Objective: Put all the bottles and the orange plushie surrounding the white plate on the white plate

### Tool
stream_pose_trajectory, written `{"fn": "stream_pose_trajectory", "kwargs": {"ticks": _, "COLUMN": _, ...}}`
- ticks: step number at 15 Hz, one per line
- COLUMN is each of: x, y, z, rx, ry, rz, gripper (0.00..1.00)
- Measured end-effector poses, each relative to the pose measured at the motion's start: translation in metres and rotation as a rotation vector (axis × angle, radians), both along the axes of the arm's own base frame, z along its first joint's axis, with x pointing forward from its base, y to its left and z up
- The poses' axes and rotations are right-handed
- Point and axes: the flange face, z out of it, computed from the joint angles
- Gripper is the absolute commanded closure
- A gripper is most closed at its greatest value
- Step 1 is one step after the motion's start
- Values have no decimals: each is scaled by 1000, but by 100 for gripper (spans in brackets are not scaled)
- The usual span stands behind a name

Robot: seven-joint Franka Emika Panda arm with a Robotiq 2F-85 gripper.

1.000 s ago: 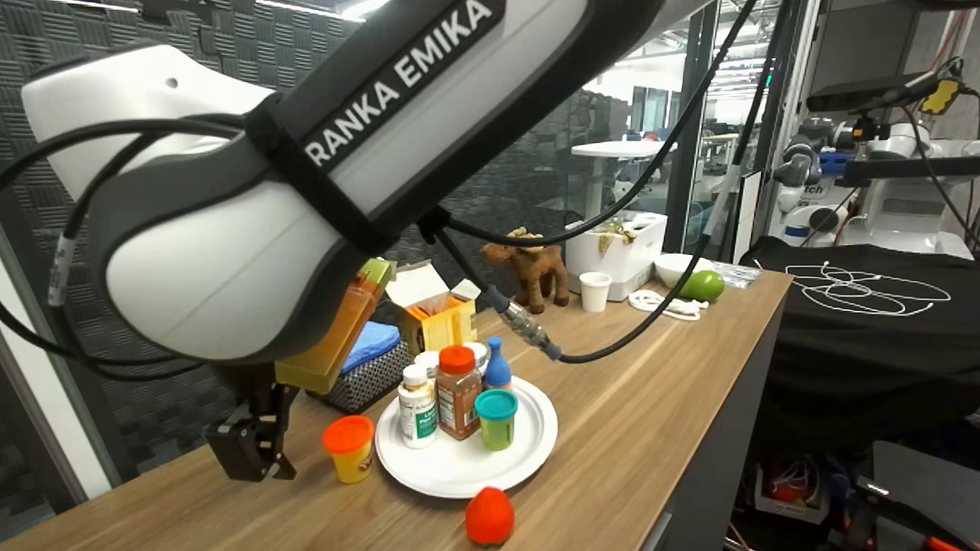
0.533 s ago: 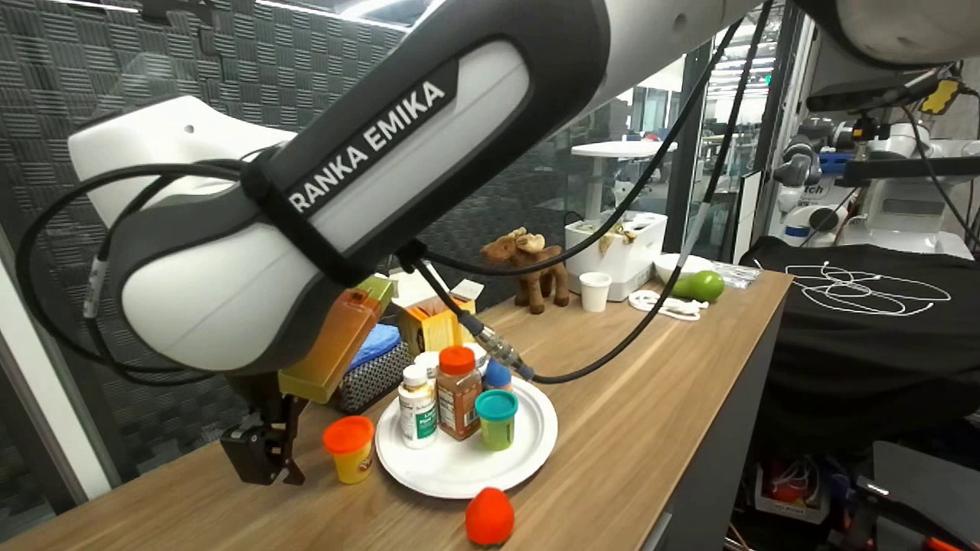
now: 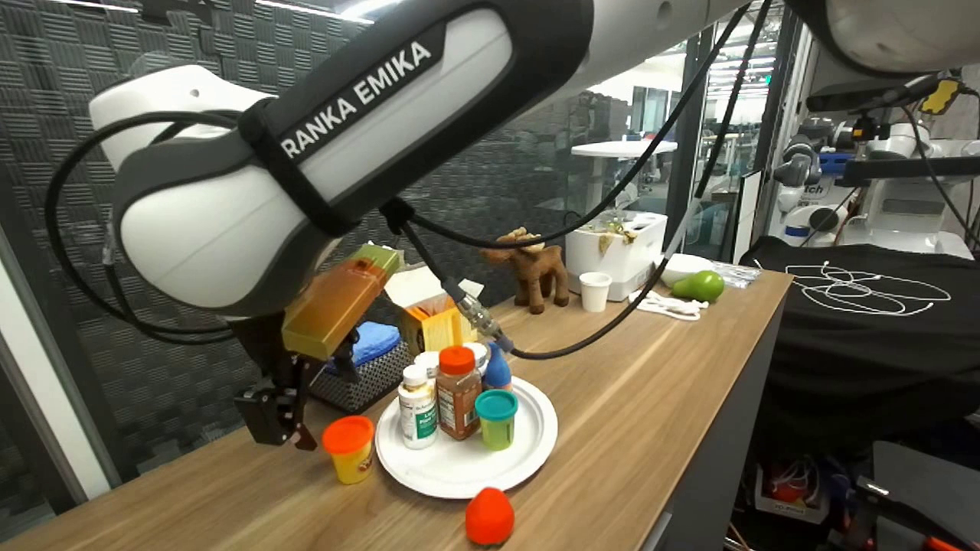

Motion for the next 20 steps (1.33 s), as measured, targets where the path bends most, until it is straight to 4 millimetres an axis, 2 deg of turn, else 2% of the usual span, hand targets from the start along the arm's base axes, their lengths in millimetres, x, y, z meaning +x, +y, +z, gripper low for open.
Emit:
{"fn": "stream_pose_trajectory", "kwargs": {"ticks": 3, "x": 1, "y": -6, "z": 3, "rx": -10, "ry": 31, "rz": -6, "gripper": 0}}
{"fn": "stream_pose_trajectory", "kwargs": {"ticks": 9, "x": -9, "y": -6, "z": -7, "rx": 18, "ry": 150, "rz": 35, "gripper": 0}}
{"fn": "stream_pose_trajectory", "kwargs": {"ticks": 15, "x": -12, "y": -10, "z": -9, "rx": 25, "ry": 195, "rz": 45, "gripper": 0}}
{"fn": "stream_pose_trajectory", "kwargs": {"ticks": 16, "x": -12, "y": -11, "z": -9, "rx": 24, "ry": 198, "rz": 43, "gripper": 25}}
{"fn": "stream_pose_trajectory", "kwargs": {"ticks": 17, "x": -12, "y": -12, "z": -10, "rx": 23, "ry": 199, "rz": 41, "gripper": 25}}
{"fn": "stream_pose_trajectory", "kwargs": {"ticks": 20, "x": -12, "y": -12, "z": -9, "rx": 28, "ry": 202, "rz": 43, "gripper": 49}}
